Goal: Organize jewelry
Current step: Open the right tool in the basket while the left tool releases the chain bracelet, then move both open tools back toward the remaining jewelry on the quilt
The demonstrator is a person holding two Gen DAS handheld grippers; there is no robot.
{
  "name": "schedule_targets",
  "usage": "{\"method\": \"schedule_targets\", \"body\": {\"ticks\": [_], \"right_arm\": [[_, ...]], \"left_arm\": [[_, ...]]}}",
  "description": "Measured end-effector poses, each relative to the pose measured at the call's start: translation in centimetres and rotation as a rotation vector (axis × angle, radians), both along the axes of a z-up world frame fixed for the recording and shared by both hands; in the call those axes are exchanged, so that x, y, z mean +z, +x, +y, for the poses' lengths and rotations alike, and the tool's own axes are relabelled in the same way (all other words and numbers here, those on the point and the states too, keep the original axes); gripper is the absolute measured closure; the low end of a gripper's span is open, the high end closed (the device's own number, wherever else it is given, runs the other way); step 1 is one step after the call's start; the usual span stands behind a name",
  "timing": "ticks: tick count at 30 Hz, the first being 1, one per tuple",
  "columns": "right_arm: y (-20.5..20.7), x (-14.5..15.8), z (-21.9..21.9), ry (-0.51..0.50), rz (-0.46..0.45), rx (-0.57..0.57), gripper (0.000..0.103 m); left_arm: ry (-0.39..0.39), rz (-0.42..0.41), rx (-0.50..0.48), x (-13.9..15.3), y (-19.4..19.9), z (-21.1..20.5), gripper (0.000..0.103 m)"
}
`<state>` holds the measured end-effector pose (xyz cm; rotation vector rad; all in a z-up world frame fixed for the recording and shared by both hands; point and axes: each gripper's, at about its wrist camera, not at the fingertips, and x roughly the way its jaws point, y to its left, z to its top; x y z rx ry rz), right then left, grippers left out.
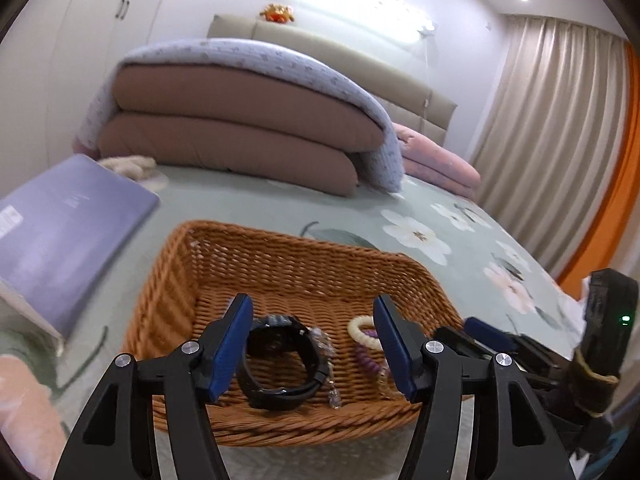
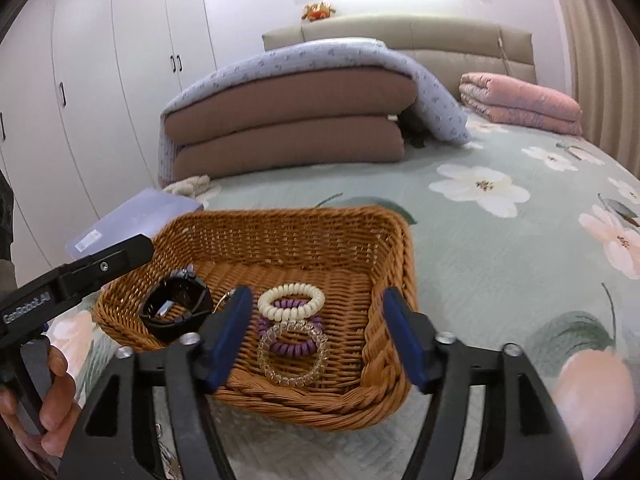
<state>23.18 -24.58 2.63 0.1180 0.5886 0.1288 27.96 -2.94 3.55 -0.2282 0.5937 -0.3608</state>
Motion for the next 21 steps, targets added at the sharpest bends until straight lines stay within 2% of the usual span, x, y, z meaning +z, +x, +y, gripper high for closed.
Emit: {"method": "schedule_targets", "body": {"ticks": [3, 5, 6, 16, 21], "right_arm": [[-0.6, 0.6, -0.2, -0.002, -0.038, -0.014, 0.025], [-0.8, 0.8, -0.2, 0.001, -0.056, -0.021, 0.016], [-0.9, 0.9, -0.2, 0.000, -0.059, -0.024, 0.015], [-1.1, 1.0, 0.3, -0.019, -0.069, -0.018, 0.015], [-1.3, 1.0, 0.8, -0.043, -0.080, -0.014, 0.015]], "left_arm": [[0.019, -0.027, 0.075, 0.4, -0.4, 0.7, 0.039], [0.029, -0.045, 0.120, 0.6, -0.5, 1.3, 0.039], [0.031, -0.051, 0.136, 0.7, -0.7, 1.5, 0.039], [0.049, -0.061, 0.194, 0.6, -0.8, 2.2, 0.039], [0.096, -0.092, 0.209, 0.8, -1.3, 1.6, 0.039]]}}
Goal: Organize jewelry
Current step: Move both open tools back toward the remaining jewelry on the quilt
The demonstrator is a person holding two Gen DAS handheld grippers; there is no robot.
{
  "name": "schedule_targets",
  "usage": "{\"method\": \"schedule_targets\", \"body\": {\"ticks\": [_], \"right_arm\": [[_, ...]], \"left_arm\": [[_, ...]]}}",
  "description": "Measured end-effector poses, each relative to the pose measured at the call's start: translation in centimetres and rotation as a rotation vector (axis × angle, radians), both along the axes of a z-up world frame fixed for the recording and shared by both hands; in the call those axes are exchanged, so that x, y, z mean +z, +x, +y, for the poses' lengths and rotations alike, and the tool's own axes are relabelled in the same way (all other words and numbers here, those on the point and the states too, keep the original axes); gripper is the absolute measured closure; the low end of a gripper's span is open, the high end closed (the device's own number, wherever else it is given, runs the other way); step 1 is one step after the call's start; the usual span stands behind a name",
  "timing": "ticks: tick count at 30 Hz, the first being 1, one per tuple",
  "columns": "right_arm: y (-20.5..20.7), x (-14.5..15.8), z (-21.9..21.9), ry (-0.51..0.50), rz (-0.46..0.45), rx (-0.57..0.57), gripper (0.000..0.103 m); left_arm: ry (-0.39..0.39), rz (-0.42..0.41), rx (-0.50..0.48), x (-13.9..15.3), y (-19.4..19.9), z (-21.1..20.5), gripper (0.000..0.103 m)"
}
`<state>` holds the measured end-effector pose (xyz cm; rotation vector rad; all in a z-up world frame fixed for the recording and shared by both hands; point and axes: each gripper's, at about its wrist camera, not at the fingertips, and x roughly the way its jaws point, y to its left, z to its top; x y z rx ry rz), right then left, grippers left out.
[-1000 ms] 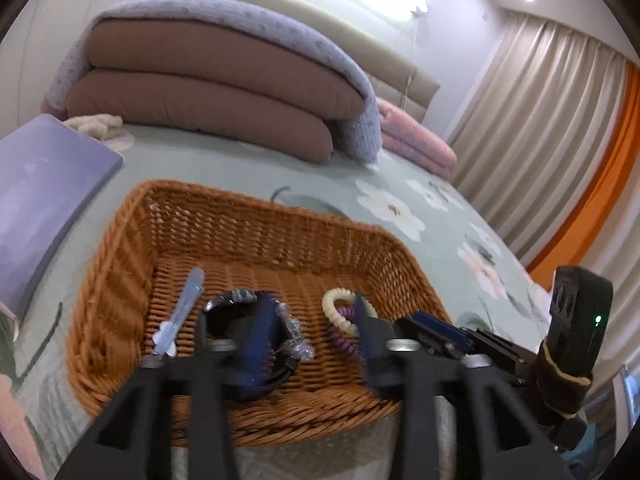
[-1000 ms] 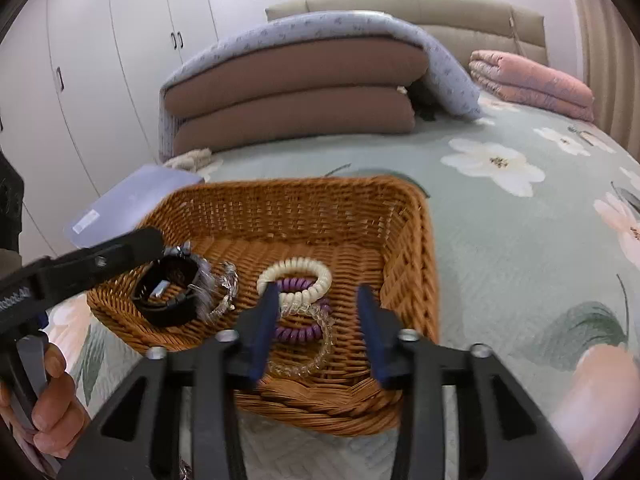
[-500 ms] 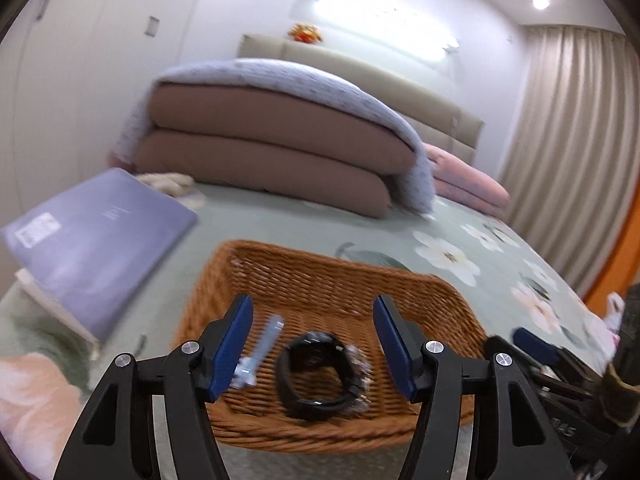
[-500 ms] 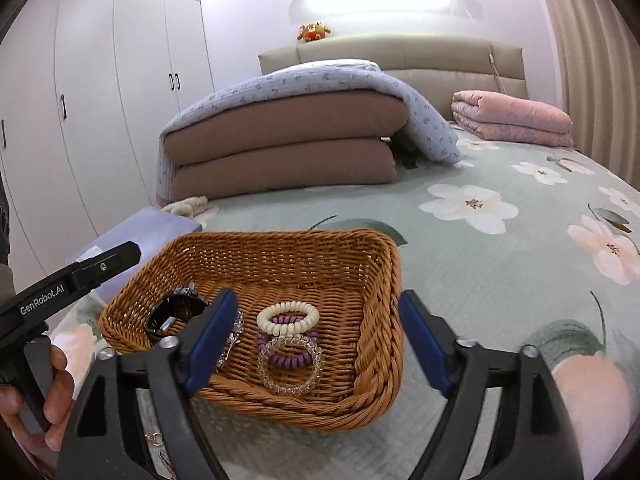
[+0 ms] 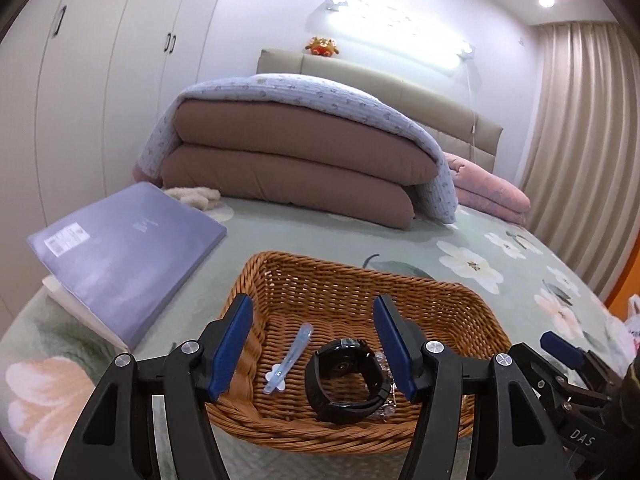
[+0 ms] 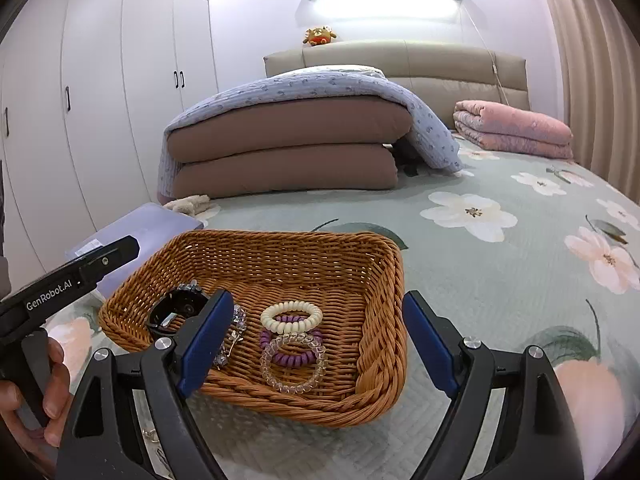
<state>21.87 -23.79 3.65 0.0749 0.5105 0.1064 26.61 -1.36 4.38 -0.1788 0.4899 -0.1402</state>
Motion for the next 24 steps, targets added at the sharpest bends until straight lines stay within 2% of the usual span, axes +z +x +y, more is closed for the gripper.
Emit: {"method": "schedule_targets", "body": {"ticks": [8, 12, 16, 18, 22, 24], "right_arm": [[-1.0, 0.2, 1.4, -0.087, -0.052, -0.028, 0.015], [-2.0, -0.1, 1.7, -0.155, -0.088, -0.096, 0.015], [-5.7, 0.0, 2.2, -0.196, -0.105, -0.150, 0.015], [-8.4, -0.8, 2.7, -0.186, -0.080, -0.134, 0.015], [-13.2, -2.4, 4.4, -0.279, -0.041, -0.128, 0.015], [-14.5, -2.3, 4.4, -0.270, -0.024, -0.134, 0.015]], "left_arm": [[0.063, -0.034, 0.004, 0.4, -1.0, -1.0, 0.039], [0.052, -0.034, -0.005, 0.5, -1.3, -1.0, 0.039], [0.039, -0.016, -0.005, 0.3, -2.1, -1.1, 0.039], [0.046, 0.015, -0.020, 0.3, -3.2, -1.4, 0.039], [0.120, 0.048, -0.037, -1.1, -7.9, -1.6, 0.039], [0.128, 0.086, -0.057, -2.0, -9.9, -1.4, 0.039]]}}
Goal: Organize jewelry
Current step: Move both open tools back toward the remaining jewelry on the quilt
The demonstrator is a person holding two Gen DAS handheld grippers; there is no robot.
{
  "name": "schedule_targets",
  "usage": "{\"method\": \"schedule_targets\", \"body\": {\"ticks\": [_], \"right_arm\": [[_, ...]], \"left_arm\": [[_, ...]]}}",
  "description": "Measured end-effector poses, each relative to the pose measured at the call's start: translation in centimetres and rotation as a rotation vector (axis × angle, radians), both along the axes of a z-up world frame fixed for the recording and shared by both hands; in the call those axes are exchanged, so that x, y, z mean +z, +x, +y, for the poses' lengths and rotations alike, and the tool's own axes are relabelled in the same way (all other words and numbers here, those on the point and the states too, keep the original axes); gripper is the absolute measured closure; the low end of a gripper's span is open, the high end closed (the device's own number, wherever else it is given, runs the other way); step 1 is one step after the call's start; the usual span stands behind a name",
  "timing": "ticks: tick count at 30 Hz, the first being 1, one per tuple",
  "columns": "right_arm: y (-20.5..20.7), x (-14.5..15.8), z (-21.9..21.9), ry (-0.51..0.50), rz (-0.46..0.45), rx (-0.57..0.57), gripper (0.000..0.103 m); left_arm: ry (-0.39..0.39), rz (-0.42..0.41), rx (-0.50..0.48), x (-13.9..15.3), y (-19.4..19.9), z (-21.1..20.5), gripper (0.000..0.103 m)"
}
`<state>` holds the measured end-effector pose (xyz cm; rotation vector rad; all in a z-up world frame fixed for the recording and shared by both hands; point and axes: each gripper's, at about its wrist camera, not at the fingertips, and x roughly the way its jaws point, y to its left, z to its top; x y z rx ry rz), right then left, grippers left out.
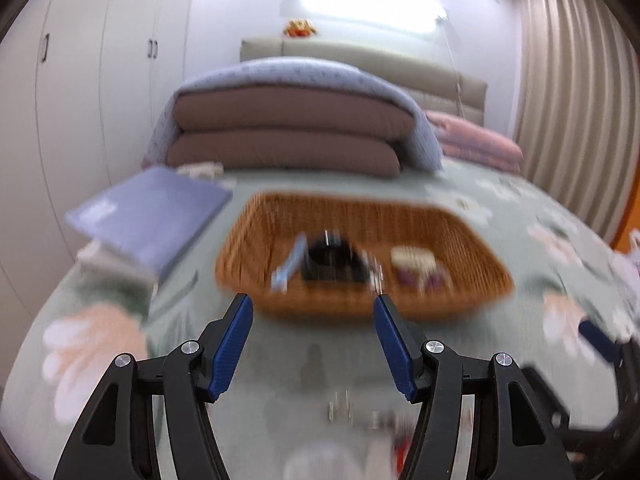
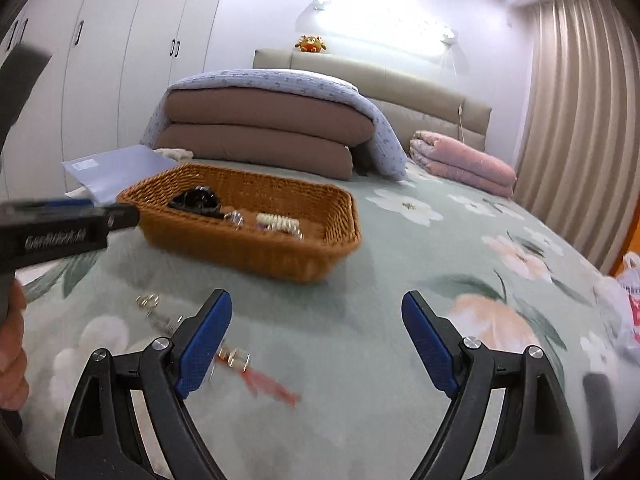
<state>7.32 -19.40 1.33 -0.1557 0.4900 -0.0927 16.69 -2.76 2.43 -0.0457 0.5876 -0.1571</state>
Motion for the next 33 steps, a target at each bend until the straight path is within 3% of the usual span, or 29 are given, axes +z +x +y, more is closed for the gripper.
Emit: {"method": "schedule_targets", "body": {"ticks": [3, 8, 15, 18, 24, 27, 29, 33], "right_arm": [[-2.3, -0.3, -1.5, 0.109, 0.048, -0.043, 0.015], [-5.6, -1.2, -4.4, 0.273, 0.110, -0.079, 0.015], [-8.9, -3.3, -6.9, 0.465, 0.203, -0.049, 0.015], [-8.9, -5.0, -7.4, 0.549, 0.283, -0.016, 0.017], [-8.9, -4.0, -4.9, 0.522, 0.296, 0.054, 0.029], [-8.4, -3.9, -2.4, 0.469, 0.315, 0.105, 0.041], [-8.3, -4.0, -0.8, 0.427, 0.323, 0.131, 0.042], [-7.9, -4.7, 1.3, 0.345, 0.335, 0.149, 0.043]], "left_arm": [[-0.024, 0.060, -0.022, -0.5, -2.0, 1.0, 0.039], [-0.021, 0.044, -0.060, -0.9, -4.6, 1.9, 0.039], [-0.014, 0.158, -0.107, -2.6, -3.9, 2.6, 0.039], [-0.051, 0.212, -0.141, -3.4, -3.5, 3.8, 0.042], [-0.051, 0.234, -0.177, -4.1, -3.5, 4.0, 0.051], [-0.031, 0.243, -0.197, -4.2, -3.4, 3.2, 0.069], [-0.005, 0.248, -0.189, -4.4, -3.1, 2.8, 0.077], [0.016, 0.284, -0.197, -5.1, -2.3, 2.4, 0.079]]}}
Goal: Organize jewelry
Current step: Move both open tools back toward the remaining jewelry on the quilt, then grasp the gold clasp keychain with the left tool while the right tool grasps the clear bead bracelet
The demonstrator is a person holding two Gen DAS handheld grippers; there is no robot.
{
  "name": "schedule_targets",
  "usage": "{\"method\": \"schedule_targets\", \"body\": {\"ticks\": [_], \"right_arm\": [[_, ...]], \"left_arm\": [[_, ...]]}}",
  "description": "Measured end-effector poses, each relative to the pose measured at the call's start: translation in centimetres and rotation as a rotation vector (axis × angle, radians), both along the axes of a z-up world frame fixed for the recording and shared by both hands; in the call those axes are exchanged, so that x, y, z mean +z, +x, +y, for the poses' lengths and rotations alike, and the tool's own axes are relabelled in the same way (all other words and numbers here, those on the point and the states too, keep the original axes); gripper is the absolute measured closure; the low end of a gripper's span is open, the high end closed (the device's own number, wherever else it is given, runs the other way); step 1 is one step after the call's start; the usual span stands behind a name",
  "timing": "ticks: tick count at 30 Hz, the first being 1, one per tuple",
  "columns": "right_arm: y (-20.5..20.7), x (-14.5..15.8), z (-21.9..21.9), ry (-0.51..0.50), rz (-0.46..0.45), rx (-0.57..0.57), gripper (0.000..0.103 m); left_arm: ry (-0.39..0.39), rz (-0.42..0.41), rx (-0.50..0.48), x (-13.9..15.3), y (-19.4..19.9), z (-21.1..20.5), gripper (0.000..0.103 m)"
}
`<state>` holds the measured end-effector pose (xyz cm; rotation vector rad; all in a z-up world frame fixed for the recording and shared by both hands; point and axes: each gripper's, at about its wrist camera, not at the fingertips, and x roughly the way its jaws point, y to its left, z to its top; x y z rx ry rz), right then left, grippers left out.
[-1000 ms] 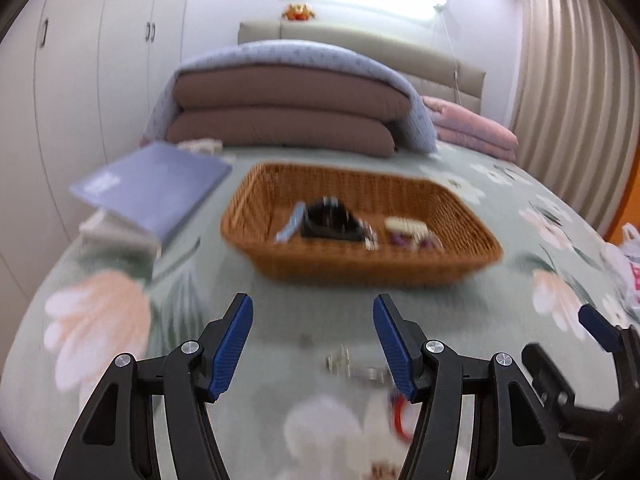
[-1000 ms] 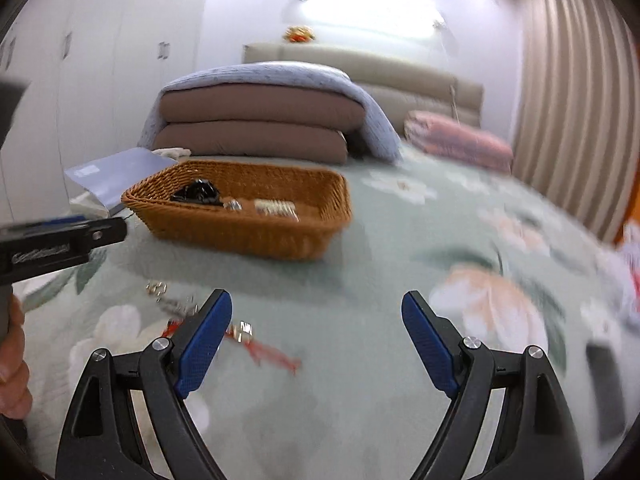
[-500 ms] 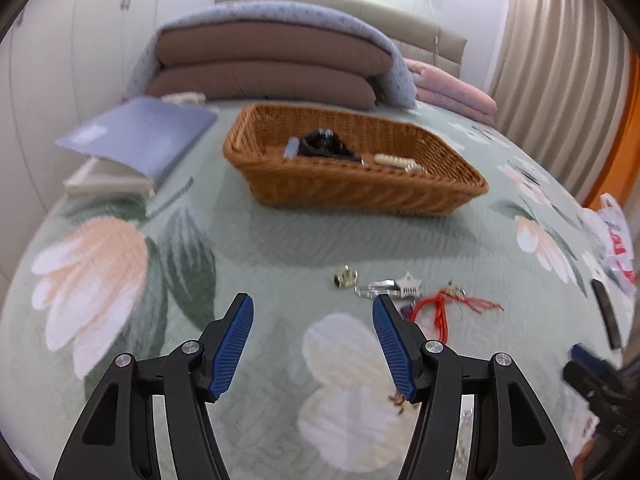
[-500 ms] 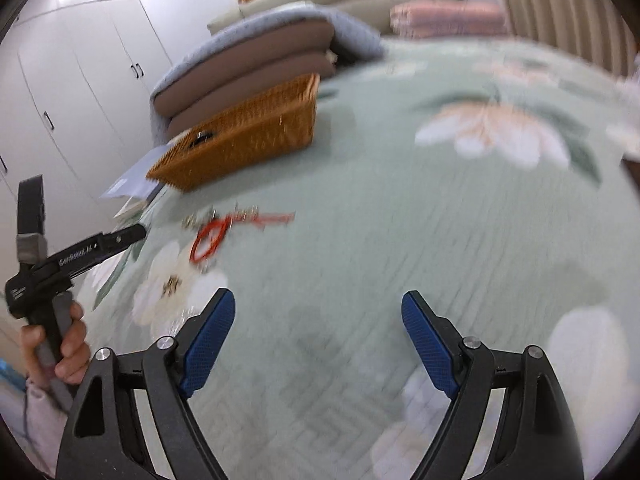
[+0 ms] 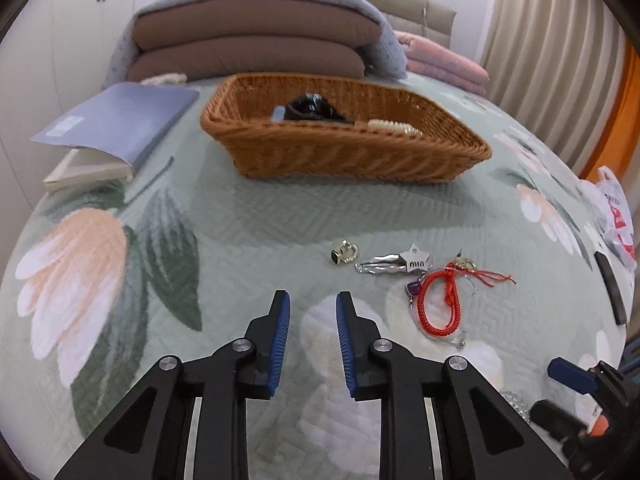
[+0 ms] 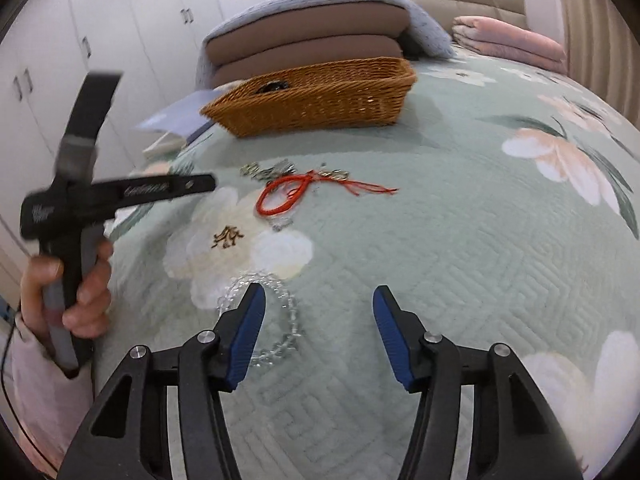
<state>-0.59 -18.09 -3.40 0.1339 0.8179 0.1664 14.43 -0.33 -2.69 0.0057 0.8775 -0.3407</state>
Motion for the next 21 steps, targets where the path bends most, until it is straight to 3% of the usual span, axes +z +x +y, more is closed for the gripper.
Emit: {"method": "schedule_targets", "body": {"ticks": [7, 12, 21], "right_arm": [[0.8, -0.6, 1.1, -0.059, 0.002, 0.051, 0.044], [1.2, -0.9, 1.7, -0.088, 0.007, 0.063, 0.044], [2.1, -1.1, 2.7, -0.153, 0.015, 0.047, 0.044]], "left_arm": [[0.105, 0.018, -0.073, -1.1, 2.4, -2.9, 0.079], [0.184, -0.014, -0.108, -1.4, 3.4, -3.9, 0.081], [0.184, -0.018, -0.213, -1.6, 4.5, -5.1, 0.087]]}}
